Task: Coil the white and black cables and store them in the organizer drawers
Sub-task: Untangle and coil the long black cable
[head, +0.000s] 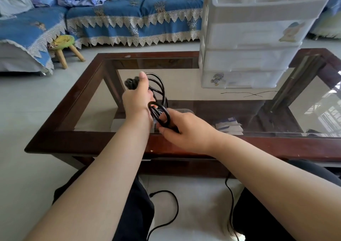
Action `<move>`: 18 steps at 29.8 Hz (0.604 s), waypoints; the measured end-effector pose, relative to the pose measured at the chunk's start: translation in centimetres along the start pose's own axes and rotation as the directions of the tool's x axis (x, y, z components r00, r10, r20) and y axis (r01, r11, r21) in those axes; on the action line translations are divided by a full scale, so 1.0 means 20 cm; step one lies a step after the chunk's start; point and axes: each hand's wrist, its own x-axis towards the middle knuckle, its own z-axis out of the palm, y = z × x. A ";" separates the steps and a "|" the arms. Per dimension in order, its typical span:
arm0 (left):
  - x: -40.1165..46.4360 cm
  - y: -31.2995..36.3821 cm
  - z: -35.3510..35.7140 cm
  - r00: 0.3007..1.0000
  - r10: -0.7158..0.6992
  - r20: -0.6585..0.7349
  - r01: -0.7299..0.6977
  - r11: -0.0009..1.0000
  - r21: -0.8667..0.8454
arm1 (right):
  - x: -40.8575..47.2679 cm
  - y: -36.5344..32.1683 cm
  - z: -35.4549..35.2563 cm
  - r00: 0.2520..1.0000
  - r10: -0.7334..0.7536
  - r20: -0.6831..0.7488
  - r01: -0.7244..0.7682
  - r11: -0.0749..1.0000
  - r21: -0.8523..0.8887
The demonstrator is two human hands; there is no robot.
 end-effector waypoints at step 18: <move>-0.09 -0.08 0.06 0.847 -0.464 0.257 0.268 0.793 0.547 | 0.04 0.04 -0.16 0.906 0.185 0.380 -0.384 0.738 0.555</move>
